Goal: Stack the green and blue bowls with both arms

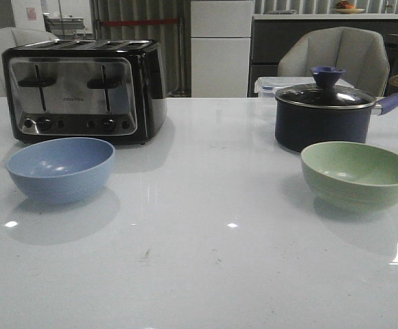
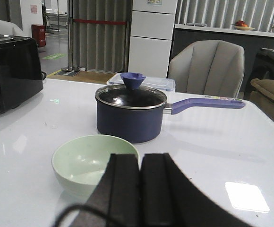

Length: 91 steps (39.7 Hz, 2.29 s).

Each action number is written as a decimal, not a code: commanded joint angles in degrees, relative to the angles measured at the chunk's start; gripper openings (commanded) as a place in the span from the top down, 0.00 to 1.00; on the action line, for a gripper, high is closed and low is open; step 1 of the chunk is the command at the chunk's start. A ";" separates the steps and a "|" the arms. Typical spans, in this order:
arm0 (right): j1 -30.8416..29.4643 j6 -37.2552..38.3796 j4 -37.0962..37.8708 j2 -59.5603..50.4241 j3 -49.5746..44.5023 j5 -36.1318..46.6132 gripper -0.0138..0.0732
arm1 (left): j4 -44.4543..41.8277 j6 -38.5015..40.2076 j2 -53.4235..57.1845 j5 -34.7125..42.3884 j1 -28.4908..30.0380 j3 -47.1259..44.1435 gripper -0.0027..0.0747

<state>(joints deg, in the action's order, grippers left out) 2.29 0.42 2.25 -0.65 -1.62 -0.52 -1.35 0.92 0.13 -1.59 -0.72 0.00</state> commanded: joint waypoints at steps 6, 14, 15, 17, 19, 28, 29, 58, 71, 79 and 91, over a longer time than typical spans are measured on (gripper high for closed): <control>0.13 0.08 0.57 -1.01 0.25 5.30 0.82 | 0.09 0.47 1.11 5.11 -0.03 -0.60 0.84; 0.13 0.08 0.57 -1.01 0.25 5.30 0.82 | 0.09 0.47 1.11 5.11 -0.03 -0.60 0.84; 0.13 0.08 0.57 -1.01 0.25 5.30 0.82 | 0.09 0.47 1.11 5.11 -0.03 -0.60 0.84; 0.13 0.08 0.57 -1.01 0.25 5.30 0.82 | 0.09 0.47 1.11 5.11 -0.03 -0.60 0.84; 0.13 0.08 0.57 -1.01 0.25 5.30 0.82 | 0.09 0.47 1.11 5.11 -0.03 -0.60 0.84; 0.13 0.08 0.57 -1.01 0.25 5.30 0.82 | 0.09 0.47 1.11 5.33 -0.03 -0.60 0.84; 0.13 0.08 0.57 -1.01 0.25 5.30 0.82 | 0.09 0.47 1.11 5.33 -0.03 -0.60 0.84; 0.07 0.06 -0.65 11.35 31.25 -14.83 0.82 | 0.08 0.47 -9.87 -10.77 -0.03 32.76 0.84; 0.07 0.06 -0.65 27.68 38.25 -25.76 0.82 | 1.84 0.47 -25.25 -26.96 -0.03 40.41 0.84; 0.07 0.06 -0.65 35.44 38.25 -30.36 0.82 | 1.84 0.47 -33.08 -31.76 -0.03 40.37 0.84; 0.07 0.06 -0.65 43.13 38.25 -29.85 0.81 | 1.84 0.47 -41.69 -32.34 -0.03 40.37 0.84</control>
<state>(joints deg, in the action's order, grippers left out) 2.29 0.42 1.65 40.91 34.64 -34.66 0.00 0.92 -39.49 -37.80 -0.72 38.62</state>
